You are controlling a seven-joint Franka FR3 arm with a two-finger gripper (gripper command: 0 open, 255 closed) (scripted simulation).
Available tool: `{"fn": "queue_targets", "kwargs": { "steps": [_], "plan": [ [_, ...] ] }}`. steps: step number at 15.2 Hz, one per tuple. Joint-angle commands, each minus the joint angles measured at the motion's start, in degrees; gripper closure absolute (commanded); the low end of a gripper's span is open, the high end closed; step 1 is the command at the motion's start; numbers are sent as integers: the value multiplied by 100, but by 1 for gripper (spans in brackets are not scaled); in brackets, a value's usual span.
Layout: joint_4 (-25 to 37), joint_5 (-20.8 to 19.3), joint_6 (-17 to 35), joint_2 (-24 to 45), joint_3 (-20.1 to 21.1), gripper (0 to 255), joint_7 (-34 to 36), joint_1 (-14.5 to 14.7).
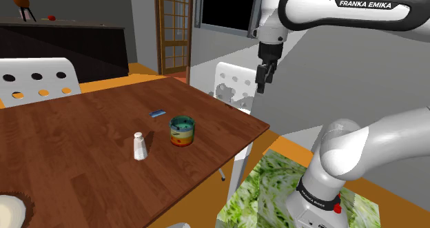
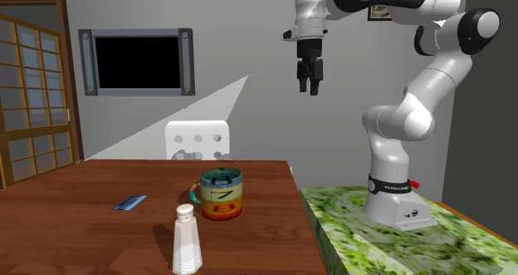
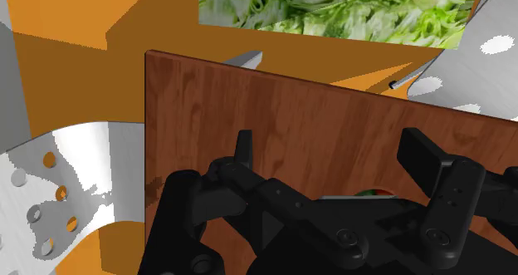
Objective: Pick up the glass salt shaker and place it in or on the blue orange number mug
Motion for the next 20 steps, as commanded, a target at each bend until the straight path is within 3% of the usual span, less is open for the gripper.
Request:
{"fn": "queue_targets", "kwargs": {
  "steps": [1,11,20],
  "plan": [
    [0,0,0,0,0,0,0,0],
    [-512,739,1872,923,635,0,1011,264],
    [-294,1038,3549,2336,1254,0,1855,389]
  ]
}}
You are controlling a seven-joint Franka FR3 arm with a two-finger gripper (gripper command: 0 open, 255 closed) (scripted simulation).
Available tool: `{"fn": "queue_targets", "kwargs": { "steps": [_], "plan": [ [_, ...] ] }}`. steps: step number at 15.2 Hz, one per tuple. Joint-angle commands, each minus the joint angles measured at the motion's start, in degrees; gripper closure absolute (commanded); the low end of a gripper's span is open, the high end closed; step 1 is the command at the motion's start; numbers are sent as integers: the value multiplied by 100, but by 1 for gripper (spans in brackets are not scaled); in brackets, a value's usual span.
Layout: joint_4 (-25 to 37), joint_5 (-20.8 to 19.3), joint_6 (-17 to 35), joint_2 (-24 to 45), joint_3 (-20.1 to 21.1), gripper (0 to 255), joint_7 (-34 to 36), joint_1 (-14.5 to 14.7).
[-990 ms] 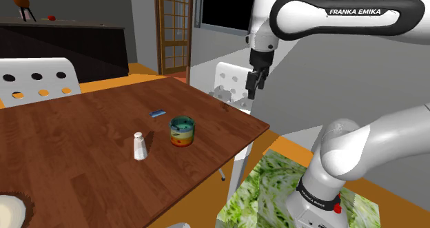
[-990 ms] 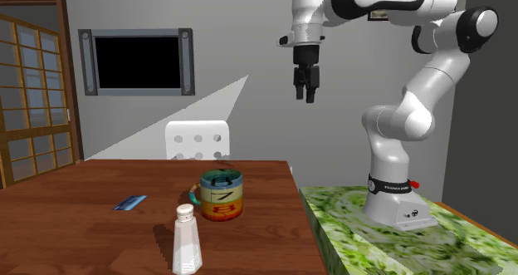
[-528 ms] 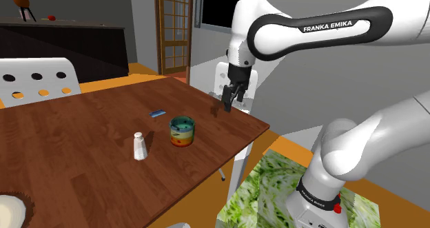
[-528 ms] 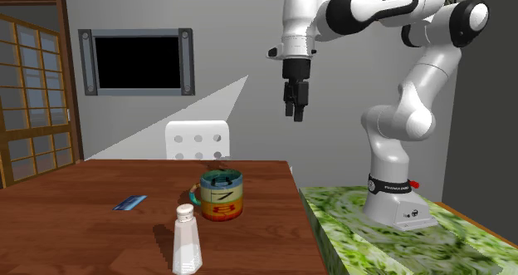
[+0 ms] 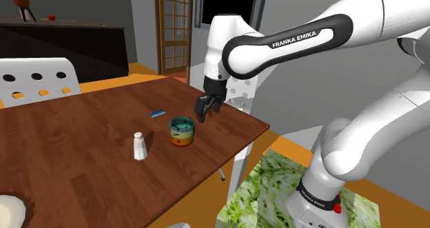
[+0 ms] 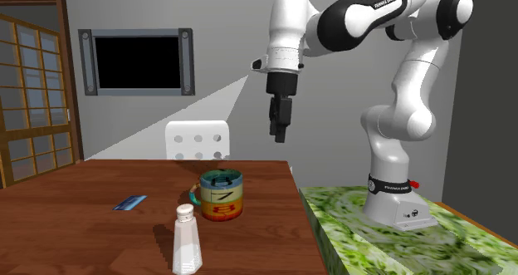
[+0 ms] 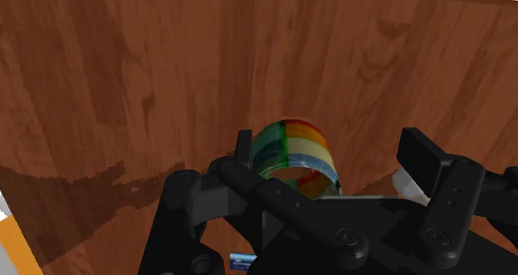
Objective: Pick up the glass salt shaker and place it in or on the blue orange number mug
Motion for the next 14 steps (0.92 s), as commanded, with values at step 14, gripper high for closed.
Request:
{"fn": "queue_targets", "kwargs": {
  "steps": [14],
  "plan": [
    [1643,-927,2090,2977,788,0,1868,143]
  ]
}}
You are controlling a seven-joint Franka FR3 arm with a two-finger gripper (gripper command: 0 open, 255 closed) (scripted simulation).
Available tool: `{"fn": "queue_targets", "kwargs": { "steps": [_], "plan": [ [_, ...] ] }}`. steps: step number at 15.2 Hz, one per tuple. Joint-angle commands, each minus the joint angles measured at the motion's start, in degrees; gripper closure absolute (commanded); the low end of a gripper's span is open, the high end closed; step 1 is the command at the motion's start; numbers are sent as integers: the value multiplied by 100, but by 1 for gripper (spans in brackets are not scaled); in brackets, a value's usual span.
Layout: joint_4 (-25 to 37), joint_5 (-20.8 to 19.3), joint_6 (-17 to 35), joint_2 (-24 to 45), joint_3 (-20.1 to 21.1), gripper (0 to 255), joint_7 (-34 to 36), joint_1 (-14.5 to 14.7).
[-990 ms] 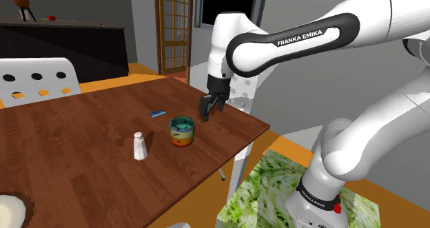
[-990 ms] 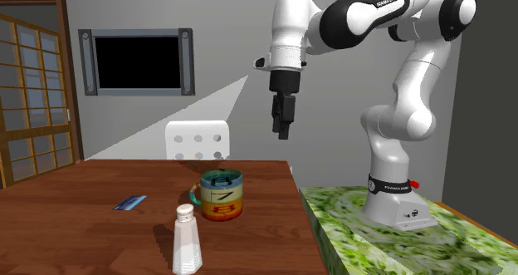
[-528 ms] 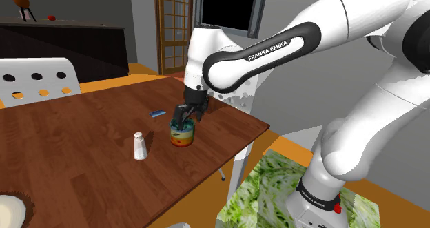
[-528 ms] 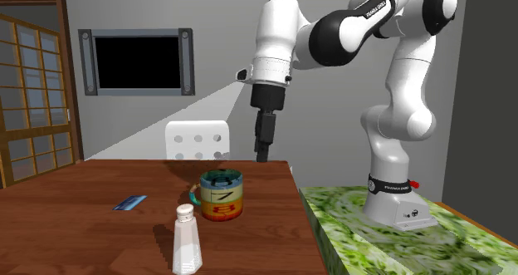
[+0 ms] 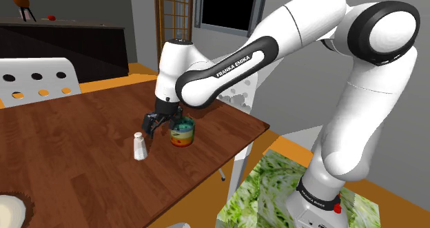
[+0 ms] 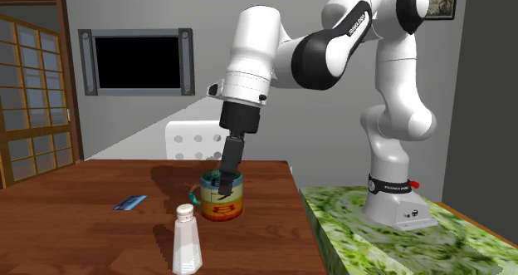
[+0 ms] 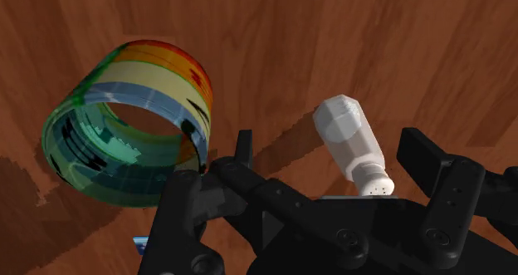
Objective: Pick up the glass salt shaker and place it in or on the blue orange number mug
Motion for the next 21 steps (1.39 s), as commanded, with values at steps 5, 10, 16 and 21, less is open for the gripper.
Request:
{"fn": "queue_targets", "kwargs": {
  "steps": [5,10,16,21],
  "plan": [
    [925,-631,340,1050,-40,0,698,270],
    [974,-843,594,1379,-132,0,839,350],
    [1011,-951,719,1553,-187,0,911,397],
    [1012,-951,718,1553,-187,255,910,397]
  ]
}}
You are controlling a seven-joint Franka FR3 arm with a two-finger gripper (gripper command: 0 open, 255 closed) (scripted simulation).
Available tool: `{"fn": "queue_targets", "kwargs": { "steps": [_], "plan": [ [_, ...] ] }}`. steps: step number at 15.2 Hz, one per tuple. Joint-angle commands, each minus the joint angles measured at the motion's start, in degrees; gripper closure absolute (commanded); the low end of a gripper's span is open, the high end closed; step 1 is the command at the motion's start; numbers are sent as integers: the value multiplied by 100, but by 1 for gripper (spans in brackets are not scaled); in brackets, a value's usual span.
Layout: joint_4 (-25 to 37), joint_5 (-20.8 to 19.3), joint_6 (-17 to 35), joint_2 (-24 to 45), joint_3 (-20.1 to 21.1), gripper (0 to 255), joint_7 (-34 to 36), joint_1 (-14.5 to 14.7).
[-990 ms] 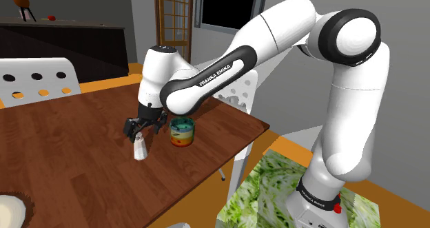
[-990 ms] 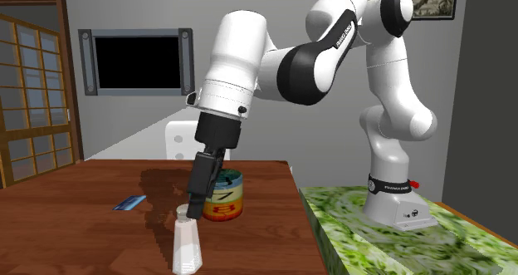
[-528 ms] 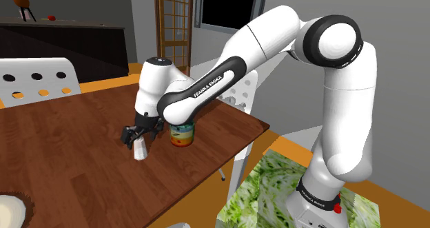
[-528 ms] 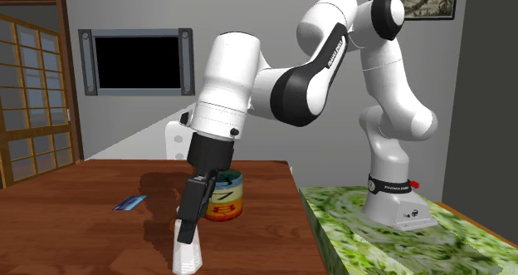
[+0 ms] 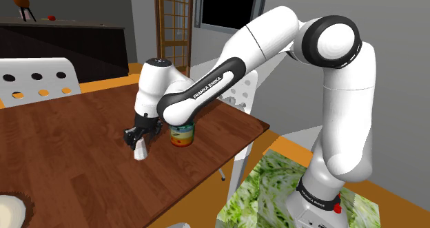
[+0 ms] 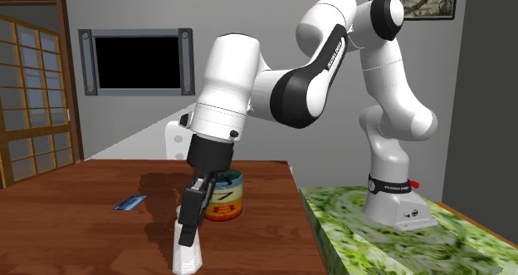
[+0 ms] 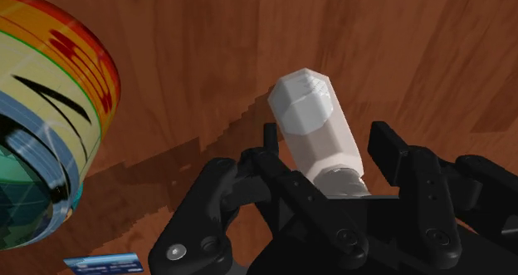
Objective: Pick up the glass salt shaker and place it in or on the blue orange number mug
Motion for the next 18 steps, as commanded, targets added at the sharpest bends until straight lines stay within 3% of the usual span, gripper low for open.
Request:
{"fn": "queue_targets", "kwargs": {
  "steps": [1,9,18],
  "plan": [
    [0,0,0,0,0,255,0,0],
    [-1,-1,1,0,0,255,1,0],
    [209,301,-570,-392,140,255,-221,-101]
  ]
}}
